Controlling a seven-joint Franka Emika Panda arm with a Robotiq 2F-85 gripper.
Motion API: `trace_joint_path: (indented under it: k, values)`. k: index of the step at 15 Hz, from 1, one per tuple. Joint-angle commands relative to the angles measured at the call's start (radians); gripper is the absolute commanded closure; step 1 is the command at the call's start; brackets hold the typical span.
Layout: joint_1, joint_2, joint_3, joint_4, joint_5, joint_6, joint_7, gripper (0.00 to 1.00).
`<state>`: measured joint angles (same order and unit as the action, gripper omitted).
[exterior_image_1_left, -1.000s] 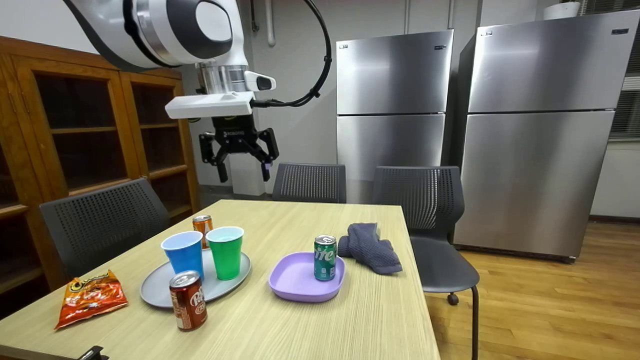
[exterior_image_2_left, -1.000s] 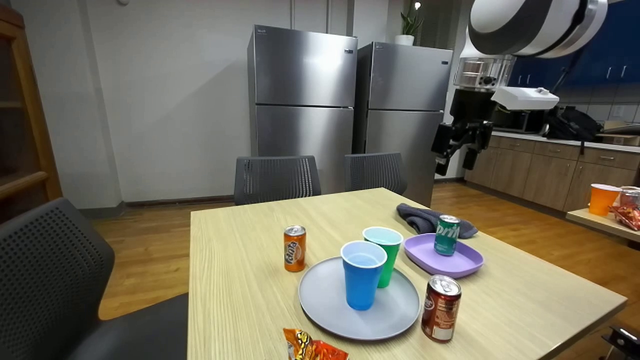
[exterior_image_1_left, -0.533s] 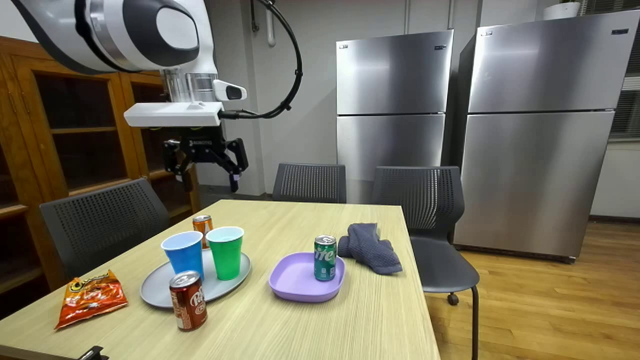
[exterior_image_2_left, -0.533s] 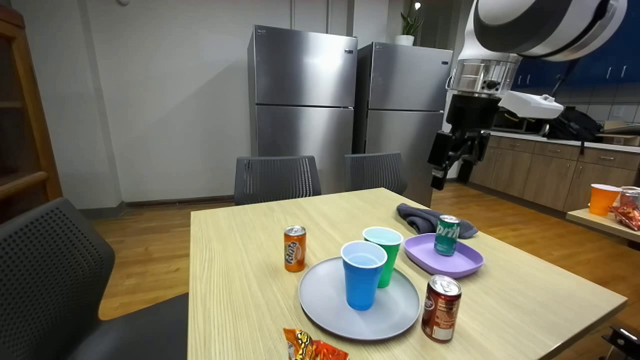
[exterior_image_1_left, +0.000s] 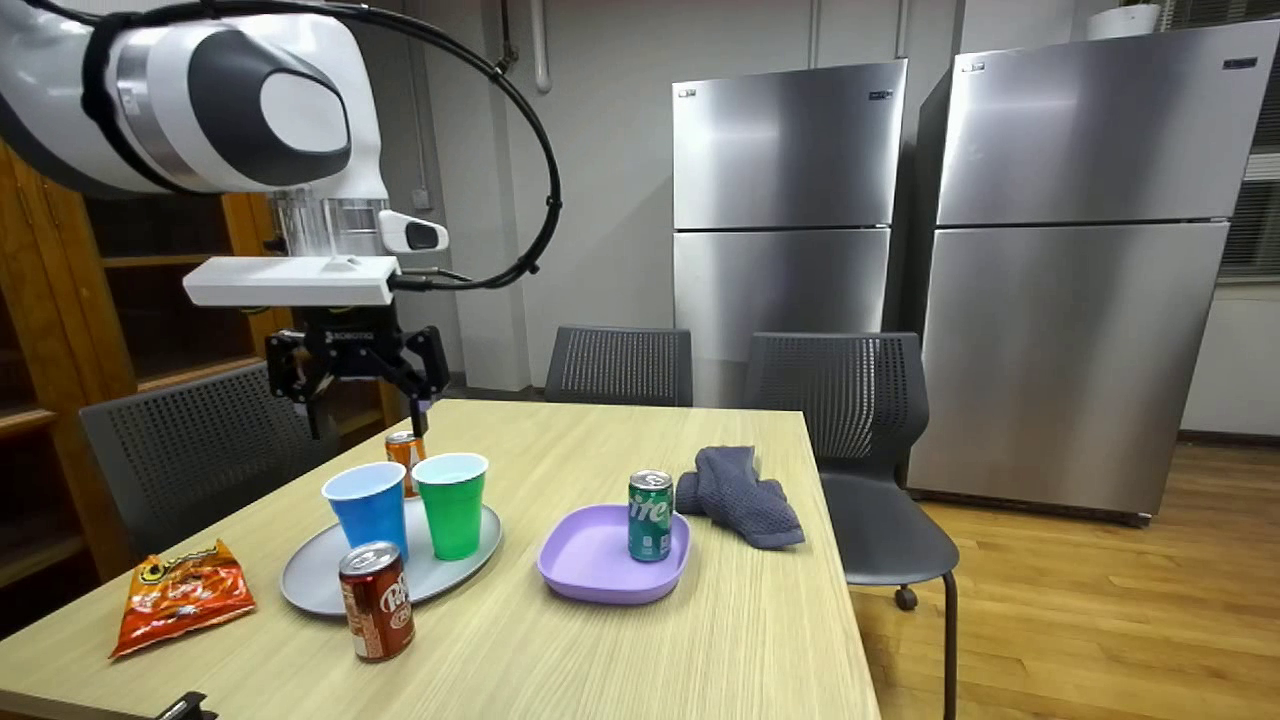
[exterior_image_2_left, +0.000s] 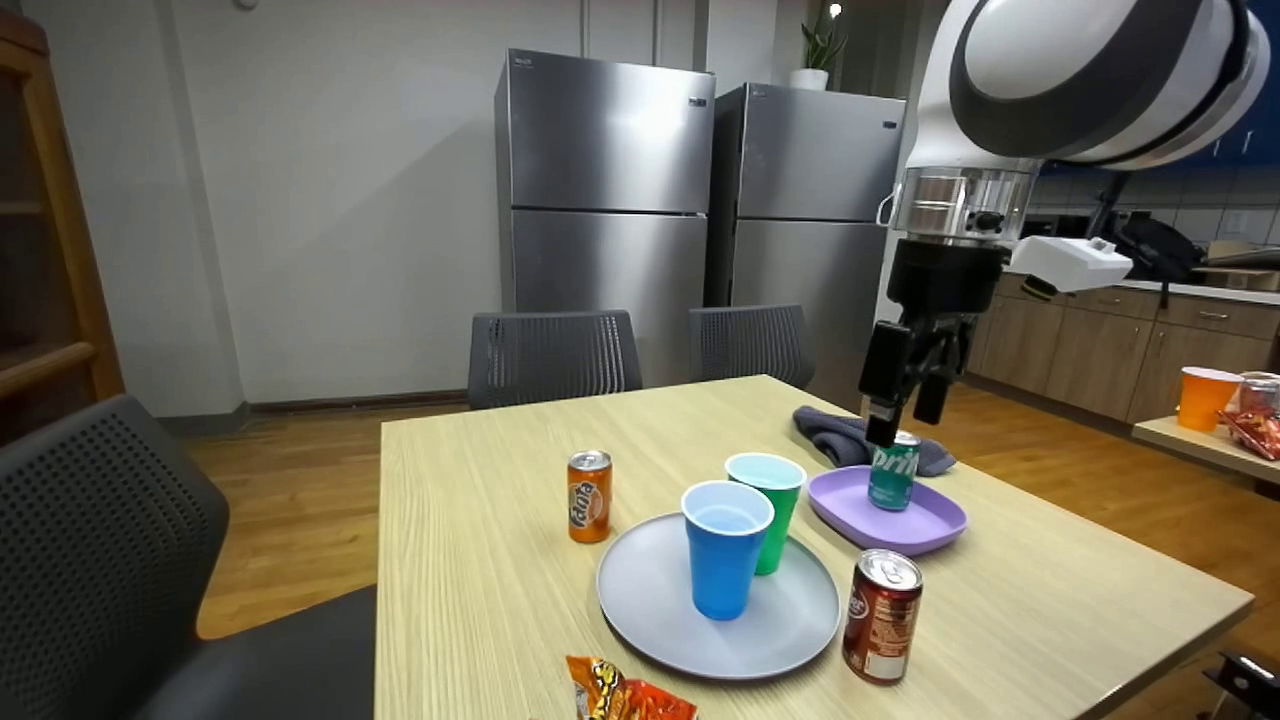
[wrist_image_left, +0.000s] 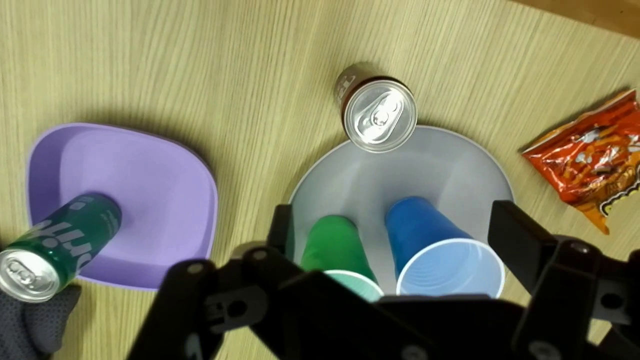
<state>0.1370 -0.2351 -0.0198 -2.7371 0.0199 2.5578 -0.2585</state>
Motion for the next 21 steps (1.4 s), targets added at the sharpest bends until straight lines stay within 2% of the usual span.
trace_joint_path:
  k: [1,10,21]
  values:
    - [0.006,0.015,0.031,-0.032,0.001,0.022,-0.007,0.00]
    - [-0.006,0.119,0.059,-0.039,-0.024,0.074,0.015,0.00]
    - [-0.021,0.293,0.061,-0.035,-0.042,0.293,0.028,0.00]
